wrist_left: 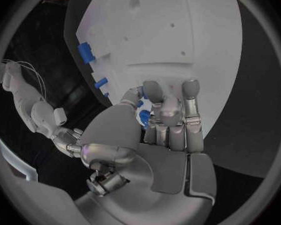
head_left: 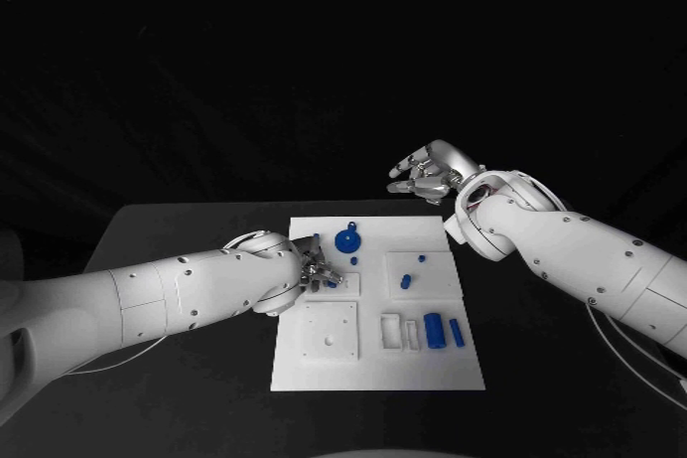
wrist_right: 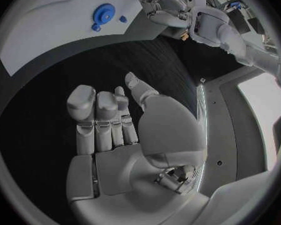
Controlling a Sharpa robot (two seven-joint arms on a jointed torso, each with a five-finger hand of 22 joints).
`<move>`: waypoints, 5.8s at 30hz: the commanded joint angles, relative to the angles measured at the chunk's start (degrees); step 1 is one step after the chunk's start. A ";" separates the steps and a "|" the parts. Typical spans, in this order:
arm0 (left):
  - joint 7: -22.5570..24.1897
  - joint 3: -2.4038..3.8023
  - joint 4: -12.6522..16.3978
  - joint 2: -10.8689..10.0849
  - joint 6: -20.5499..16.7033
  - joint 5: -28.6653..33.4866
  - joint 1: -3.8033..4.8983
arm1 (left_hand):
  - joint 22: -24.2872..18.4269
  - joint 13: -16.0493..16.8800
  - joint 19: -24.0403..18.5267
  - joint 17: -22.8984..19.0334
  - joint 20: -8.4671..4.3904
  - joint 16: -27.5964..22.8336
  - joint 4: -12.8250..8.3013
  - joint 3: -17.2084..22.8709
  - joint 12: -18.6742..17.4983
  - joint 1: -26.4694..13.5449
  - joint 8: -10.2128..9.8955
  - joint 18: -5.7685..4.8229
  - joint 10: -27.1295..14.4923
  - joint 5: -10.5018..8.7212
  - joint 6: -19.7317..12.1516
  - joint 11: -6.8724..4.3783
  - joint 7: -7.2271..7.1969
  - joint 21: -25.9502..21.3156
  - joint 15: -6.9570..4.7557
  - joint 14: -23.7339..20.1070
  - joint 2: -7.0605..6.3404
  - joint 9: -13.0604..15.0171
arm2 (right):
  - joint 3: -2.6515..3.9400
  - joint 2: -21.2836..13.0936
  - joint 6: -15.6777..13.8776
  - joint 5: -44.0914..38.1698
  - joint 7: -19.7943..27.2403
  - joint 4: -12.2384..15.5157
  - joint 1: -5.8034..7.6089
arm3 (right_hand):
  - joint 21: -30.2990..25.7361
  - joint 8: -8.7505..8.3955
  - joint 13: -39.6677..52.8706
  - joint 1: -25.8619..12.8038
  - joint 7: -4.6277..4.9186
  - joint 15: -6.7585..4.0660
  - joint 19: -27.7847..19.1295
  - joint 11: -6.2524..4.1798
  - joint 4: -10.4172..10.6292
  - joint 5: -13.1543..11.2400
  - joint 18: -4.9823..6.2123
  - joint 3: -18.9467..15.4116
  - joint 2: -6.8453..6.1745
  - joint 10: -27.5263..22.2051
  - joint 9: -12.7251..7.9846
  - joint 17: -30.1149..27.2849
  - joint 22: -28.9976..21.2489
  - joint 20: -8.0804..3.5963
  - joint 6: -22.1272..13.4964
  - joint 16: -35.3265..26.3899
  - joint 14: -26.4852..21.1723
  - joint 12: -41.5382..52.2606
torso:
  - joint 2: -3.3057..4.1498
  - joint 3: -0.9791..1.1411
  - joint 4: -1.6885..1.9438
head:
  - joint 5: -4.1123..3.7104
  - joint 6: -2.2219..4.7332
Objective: Assemble the parts on the task board
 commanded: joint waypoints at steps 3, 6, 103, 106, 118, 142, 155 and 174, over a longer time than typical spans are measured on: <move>-0.23 -0.10 0.02 0.27 0.55 -0.68 -0.15 | 1.38 -0.29 0.14 0.55 0.37 0.36 -3.55 4.02 0.63 0.26 1.00 0.12 2.53 -0.27 4.53 -0.43 -4.21 0.37 0.07 0.51 -0.29 2.15 | 0.03 0.17 0.83 -0.28 0.10 -0.04 -0.10 | 0.05 -0.03 0.08 -0.38 0.02 -0.25 0.18 -0.18 0.06 0.18 0.32 0.39 0.35 0.20 0.05 0.04 6.59 -0.29 -0.30 -0.15 0.25 -0.18 | 0.00 0.03 -0.01 | -0.05 -0.17; -0.17 -0.10 0.02 0.39 0.54 -0.90 -0.15 | 1.43 -0.36 0.22 0.84 0.40 0.49 -3.46 3.97 0.83 0.29 1.16 0.15 2.53 -0.31 4.66 -0.45 -4.28 0.59 0.09 0.58 -0.35 2.99 | 0.03 0.22 0.85 -0.28 0.11 -0.07 -0.13 | -0.07 -0.03 0.06 -0.46 0.02 -0.25 0.17 -0.18 0.11 0.20 0.32 0.36 0.41 0.18 0.10 0.03 6.57 -0.30 -0.33 -0.17 0.24 -0.20 | 0.02 0.03 -0.04 | -0.05 -0.29; 4.45 7.64 -8.96 -1.58 16.48 4.15 5.24 | 1.15 2.04 -1.69 -4.94 1.60 -0.84 10.88 -7.40 1.09 -2.39 -2.69 0.19 -2.28 -27.92 -3.41 2.28 0.42 -4.32 1.94 -5.23 -3.00 -34.67 | 0.04 -0.16 0.69 0.35 0.42 -0.94 -1.47 | -0.32 -0.05 0.04 -1.30 0.08 -0.27 0.32 -0.17 0.80 0.96 0.33 0.14 0.60 0.31 0.07 0.04 6.53 -0.32 -0.87 -0.12 0.38 -0.15 | 0.34 -0.12 -0.27 | 0.14 2.62; 5.50 7.68 -12.56 -0.48 18.09 4.13 5.74 | 1.16 2.16 -1.48 -5.07 2.05 -0.29 9.88 -7.78 1.65 -1.41 -3.07 0.65 -2.42 -25.16 -6.26 2.98 1.64 -4.18 2.41 -5.20 -1.56 -43.37 | 0.04 -0.24 0.66 0.39 0.41 -0.84 -1.46 | -0.29 -0.05 0.01 -1.43 0.08 -0.26 0.33 -0.16 0.88 1.10 0.33 0.12 0.56 0.29 0.02 0.04 6.54 -0.32 -0.90 -0.11 0.39 -0.21 | 0.61 -0.25 -0.55 | 0.40 3.10; 7.18 7.70 -23.83 4.81 22.19 1.39 6.28 | 1.16 2.00 -1.44 -4.98 2.18 0.43 9.83 -8.51 2.16 -1.63 -0.43 0.96 -2.32 -25.59 -8.11 3.02 2.18 -3.63 2.46 -4.89 -1.40 -51.26 | 0.06 -0.07 0.70 0.47 0.34 -0.33 -1.24 | -0.18 -0.04 0.04 -1.68 0.07 -0.28 0.39 -0.17 1.11 1.29 0.33 0.13 0.52 0.41 -0.09 0.08 6.57 -0.32 -0.91 -0.03 0.46 -0.09 | 1.61 -0.43 -1.67 | 1.26 4.01; 8.83 7.30 -31.90 9.36 23.11 -0.13 4.32 | 1.16 1.93 -1.50 -4.85 1.91 0.65 9.39 -8.42 2.23 -2.34 2.40 0.75 -2.18 -23.59 -7.74 2.69 1.54 -3.40 2.18 -4.71 -1.21 -49.24 | 0.23 0.11 0.72 0.45 0.14 -0.02 -0.66 | -0.19 -0.04 0.00 -1.65 0.07 -0.29 0.42 -0.20 1.08 2.61 0.34 0.42 0.43 0.38 -0.21 0.09 6.57 -0.33 -0.84 -0.02 0.49 -0.14 | 2.35 -0.71 -2.43 | 2.14 4.21; 9.37 7.25 -31.79 9.13 23.98 1.65 4.23 | 1.13 1.78 -1.90 -5.45 1.54 0.24 5.77 -7.15 1.90 1.29 6.75 0.26 -2.47 -21.83 -9.17 2.19 0.29 -3.49 1.81 -5.25 3.64 -38.50 | 0.24 0.33 0.80 0.45 0.11 -0.26 -0.64 | -0.19 -0.04 0.00 -1.65 0.07 -0.29 0.42 -0.20 1.08 2.61 0.34 0.42 0.43 0.38 -0.21 0.09 6.57 -0.33 -0.84 -0.02 0.49 -0.14 | 2.37 -0.77 -2.47 | 2.10 4.27; 9.40 7.29 -30.88 8.29 22.35 4.31 4.21 | 1.18 1.61 -2.09 -6.01 0.95 0.26 2.16 -3.66 2.00 6.83 18.89 -0.42 -2.68 -21.09 -12.28 1.16 -1.77 -3.90 1.14 -5.63 6.50 -19.81 | 0.24 0.62 0.97 0.45 0.04 -0.73 -0.64 | -0.16 -0.03 0.03 -1.79 0.04 -0.30 0.43 -0.21 1.07 2.57 0.33 0.52 0.49 0.42 -0.26 0.11 6.58 -0.34 -0.76 0.01 0.51 -0.08 | 2.43 -0.77 -2.40 | 2.22 4.04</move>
